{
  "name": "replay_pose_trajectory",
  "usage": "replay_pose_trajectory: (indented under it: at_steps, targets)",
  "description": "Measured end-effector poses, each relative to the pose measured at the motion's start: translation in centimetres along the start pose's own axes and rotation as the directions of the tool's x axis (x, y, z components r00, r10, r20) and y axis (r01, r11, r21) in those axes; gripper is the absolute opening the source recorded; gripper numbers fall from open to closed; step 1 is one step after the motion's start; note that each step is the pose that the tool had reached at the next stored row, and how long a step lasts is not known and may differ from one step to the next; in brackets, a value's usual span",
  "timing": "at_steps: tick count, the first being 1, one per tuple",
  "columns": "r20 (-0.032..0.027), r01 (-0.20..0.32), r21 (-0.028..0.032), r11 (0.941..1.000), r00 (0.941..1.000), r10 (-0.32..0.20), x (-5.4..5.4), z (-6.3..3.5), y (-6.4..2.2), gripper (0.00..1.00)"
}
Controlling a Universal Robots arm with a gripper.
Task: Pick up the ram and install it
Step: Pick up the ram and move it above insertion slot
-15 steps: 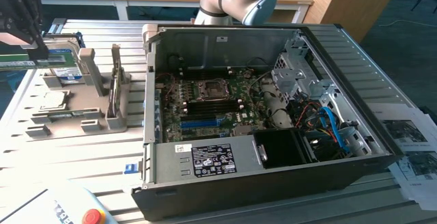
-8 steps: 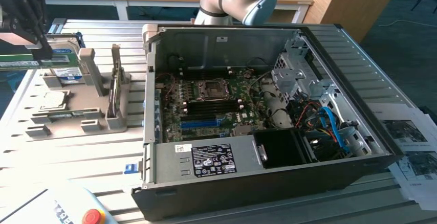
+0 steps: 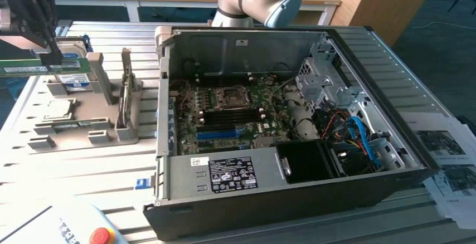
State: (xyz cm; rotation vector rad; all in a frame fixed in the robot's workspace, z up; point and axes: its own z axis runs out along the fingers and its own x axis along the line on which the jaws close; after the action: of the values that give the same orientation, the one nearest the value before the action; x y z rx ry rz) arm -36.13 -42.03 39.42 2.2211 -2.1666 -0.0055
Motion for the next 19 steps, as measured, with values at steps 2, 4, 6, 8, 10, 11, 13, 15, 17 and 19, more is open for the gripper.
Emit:
replay_pose_trajectory:
  at_steps: [2,4,6,8,10,11,13,15,17,19]
  targets:
    - [0.0000,0.000,-0.0004,1.0000,1.0000,0.000,0.0,-0.01,-0.19,0.12]
    - [0.0000,0.000,-0.0007,1.0000,1.0000,0.000,0.0,-0.01,-0.37,0.12]
    - [0.0000,0.000,-0.0011,1.0000,1.0000,0.000,0.0,-0.02,-0.55,0.12]
    - [0.0000,0.000,-0.0013,1.0000,1.0000,0.000,0.0,-0.02,-0.72,0.12]
    - [0.0000,0.000,-0.0015,1.0000,1.0000,0.000,0.1,-0.03,-0.88,0.12]
    - [0.0000,0.000,-0.0016,1.0000,1.0000,0.000,0.1,-0.03,-0.95,0.12]
    - [0.0000,0.000,-0.0017,1.0000,1.0000,0.000,0.1,-0.03,-1.11,0.12]
    - [0.0000,0.000,-0.0018,1.0000,1.0000,0.000,0.1,-0.04,-1.26,0.12]
    - [0.0000,0.000,-0.0020,1.0000,1.0000,0.000,0.1,-0.04,-1.41,0.12]
    - [0.0001,0.000,-0.0021,1.0000,1.0000,0.000,0.1,-0.05,-1.56,0.12]
